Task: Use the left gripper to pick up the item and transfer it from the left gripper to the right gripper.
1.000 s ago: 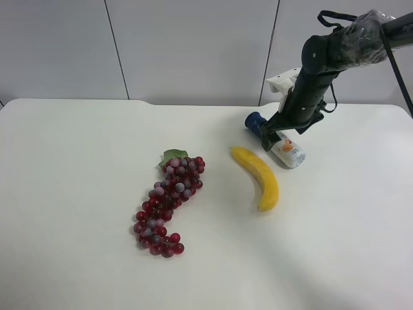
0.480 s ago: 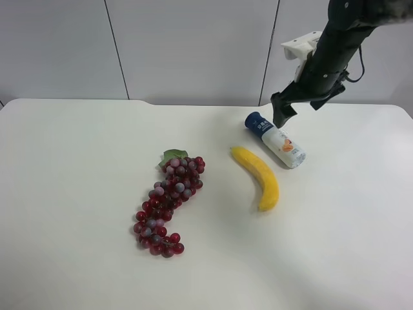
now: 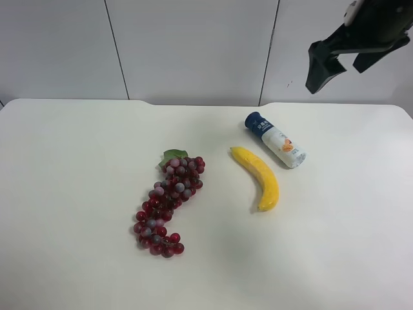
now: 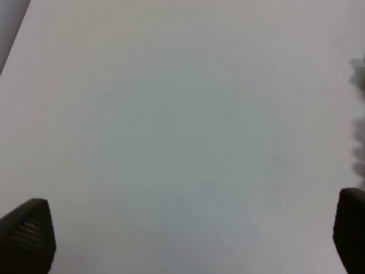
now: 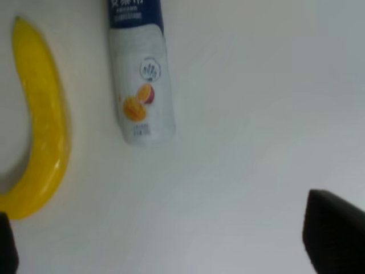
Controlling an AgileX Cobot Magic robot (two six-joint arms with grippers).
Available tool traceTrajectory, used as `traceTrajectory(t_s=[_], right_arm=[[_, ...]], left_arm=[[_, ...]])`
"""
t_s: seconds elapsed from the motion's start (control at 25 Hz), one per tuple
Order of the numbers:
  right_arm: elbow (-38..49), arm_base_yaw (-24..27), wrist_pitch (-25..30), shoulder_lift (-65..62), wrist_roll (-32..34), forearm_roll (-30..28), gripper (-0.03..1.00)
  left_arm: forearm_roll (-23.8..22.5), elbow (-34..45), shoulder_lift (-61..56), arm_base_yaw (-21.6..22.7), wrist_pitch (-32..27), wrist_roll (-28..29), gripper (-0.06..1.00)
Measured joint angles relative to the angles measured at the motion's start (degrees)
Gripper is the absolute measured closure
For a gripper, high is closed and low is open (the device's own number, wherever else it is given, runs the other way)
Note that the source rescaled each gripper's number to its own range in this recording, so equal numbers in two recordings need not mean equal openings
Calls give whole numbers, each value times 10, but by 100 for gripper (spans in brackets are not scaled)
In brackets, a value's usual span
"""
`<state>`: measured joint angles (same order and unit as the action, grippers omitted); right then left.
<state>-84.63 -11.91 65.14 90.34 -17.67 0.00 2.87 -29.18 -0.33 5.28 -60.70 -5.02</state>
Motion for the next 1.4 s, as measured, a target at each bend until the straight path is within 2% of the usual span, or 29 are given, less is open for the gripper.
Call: traceTrajectory(t_s=[0.16, 0.44, 1.0, 1.4], right_arm=[[-1, 0, 38, -50, 15, 0, -3], [20, 0, 44, -136, 41, 12, -3], [333, 0, 46, -474, 50, 17, -3], [468, 0, 46, -688, 105, 17, -3]], left_arm=[[0, 0, 0, 0, 0, 0, -5], [0, 0, 0, 0, 0, 0, -5], [0, 0, 0, 0, 0, 1, -5], [0, 0, 0, 0, 0, 1, -5]])
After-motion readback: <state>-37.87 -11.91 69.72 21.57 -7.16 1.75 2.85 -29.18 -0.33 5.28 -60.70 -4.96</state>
